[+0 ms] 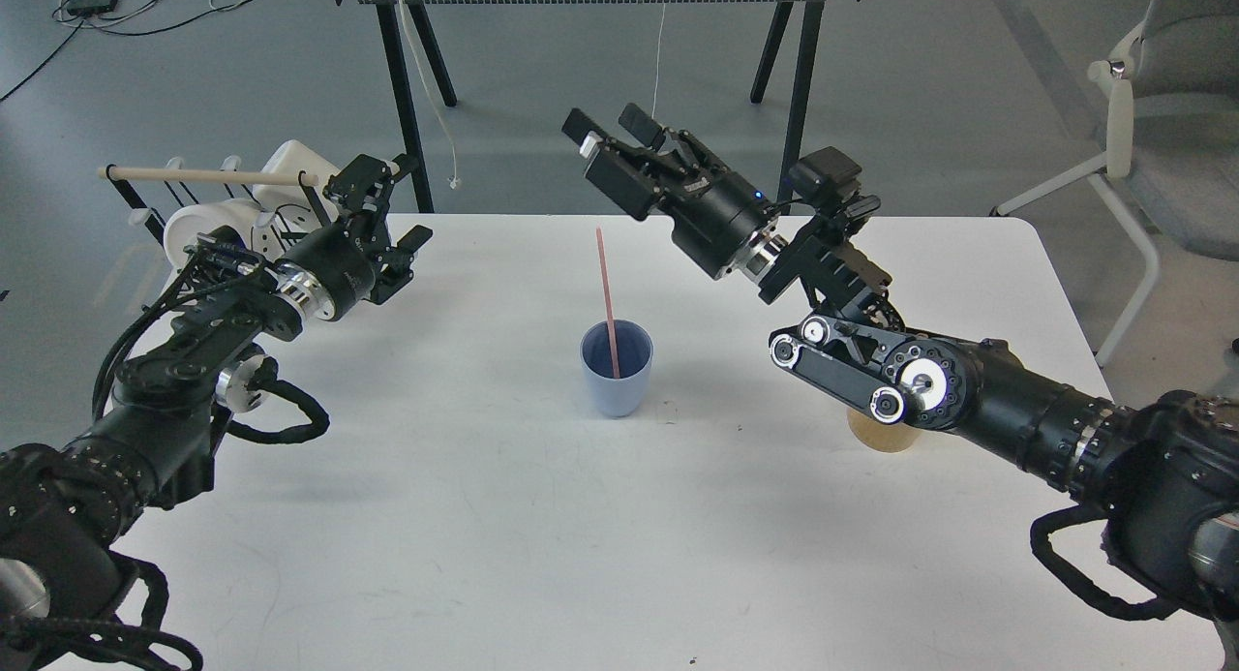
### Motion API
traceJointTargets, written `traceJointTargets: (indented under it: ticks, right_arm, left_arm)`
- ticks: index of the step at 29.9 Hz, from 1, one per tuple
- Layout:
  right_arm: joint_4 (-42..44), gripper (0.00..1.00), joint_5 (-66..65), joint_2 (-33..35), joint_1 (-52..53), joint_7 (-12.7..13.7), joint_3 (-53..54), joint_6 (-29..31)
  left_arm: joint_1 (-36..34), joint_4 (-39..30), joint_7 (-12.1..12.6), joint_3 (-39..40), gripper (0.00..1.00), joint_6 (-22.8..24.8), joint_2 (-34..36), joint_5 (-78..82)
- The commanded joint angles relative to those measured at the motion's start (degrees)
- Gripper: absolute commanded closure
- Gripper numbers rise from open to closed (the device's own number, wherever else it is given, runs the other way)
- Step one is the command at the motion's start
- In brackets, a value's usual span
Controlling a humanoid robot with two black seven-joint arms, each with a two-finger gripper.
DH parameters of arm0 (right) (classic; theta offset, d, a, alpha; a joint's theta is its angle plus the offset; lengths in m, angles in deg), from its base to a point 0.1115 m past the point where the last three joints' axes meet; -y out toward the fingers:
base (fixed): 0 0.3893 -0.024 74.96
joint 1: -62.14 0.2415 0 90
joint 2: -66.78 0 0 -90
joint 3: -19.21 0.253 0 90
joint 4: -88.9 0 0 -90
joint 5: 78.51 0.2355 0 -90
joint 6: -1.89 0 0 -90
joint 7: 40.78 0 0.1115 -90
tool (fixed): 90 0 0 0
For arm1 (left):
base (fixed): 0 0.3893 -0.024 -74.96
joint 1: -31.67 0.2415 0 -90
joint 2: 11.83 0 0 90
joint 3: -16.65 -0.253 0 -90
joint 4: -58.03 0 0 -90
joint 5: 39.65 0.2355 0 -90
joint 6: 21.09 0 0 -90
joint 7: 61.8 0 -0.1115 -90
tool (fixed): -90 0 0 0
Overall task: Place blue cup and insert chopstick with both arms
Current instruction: 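Release the straw and retract the right gripper away from the cup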
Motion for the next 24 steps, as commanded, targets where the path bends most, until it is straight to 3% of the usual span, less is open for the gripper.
traceJointTargets:
  ticks: [1,8,10,14,24]
  right_arm:
    - [-3.70,0.07,15.72,6.13,-0.14,0.00,3.27,0.84]
    - [-12.59,0.06,49.32,23.98,-2.51,0.00,3.62,28.23]
    - [-11.63,0.00,52.94,26.10,-3.74,0.00,3.53,36.67]
    - [-8.03,0.00,54.36,29.44,-6.38,0.00,3.62,54.42]
    - [-3.36,0.00,55.15,29.10,-8.05,0.00,5.37,56.01]
  left_arm:
    - [-0.33,-0.29,0.00,0.36,0.02,0.00,0.00,-0.61]
    - [-3.14,-0.82,0.00,0.54,0.02,0.00,0.53,-1.14]
    - [-3.67,-0.82,0.00,0.63,0.02,0.00,0.62,-1.14]
    - [-4.29,-1.61,0.00,0.63,0.02,0.00,0.79,-1.14]
    - [-4.20,-2.58,0.00,0.36,0.01,0.00,1.32,-5.00]
